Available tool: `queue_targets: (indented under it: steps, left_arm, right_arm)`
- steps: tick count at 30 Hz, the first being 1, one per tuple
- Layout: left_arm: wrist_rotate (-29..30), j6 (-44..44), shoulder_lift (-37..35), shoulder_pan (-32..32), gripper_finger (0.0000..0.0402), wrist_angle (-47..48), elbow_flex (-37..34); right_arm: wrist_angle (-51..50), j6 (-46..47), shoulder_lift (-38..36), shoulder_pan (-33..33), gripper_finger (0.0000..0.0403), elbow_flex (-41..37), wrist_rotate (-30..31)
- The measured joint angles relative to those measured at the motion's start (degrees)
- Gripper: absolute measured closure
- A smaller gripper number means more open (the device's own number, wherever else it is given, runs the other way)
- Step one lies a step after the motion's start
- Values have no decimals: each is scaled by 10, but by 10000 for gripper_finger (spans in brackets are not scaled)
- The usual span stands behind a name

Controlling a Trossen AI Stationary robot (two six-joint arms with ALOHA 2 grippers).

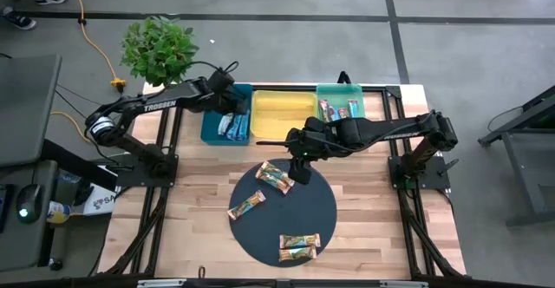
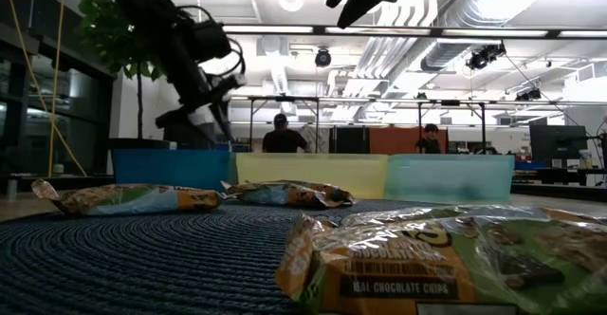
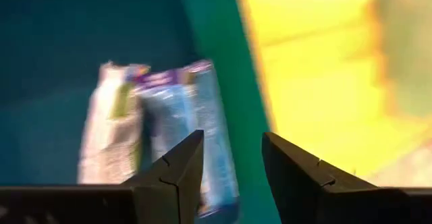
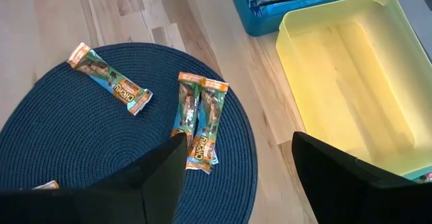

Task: Pick and place Granola Bars by type
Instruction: Put the yellow granola bar into the yellow bin

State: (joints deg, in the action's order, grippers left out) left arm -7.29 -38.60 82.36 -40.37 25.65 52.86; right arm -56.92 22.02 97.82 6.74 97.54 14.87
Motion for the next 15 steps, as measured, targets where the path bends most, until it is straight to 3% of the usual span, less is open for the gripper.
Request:
queue_targets:
  steps: [6, 15]
  left_arm:
    - [-25, 35, -34, 34, 254, -61, 0]
    - [-141, 93, -128, 106, 254, -172, 0]
  right_arm:
    - [-1, 0, 0, 0, 150, 0, 0]
    - [-3, 1, 0, 0, 150, 0, -5]
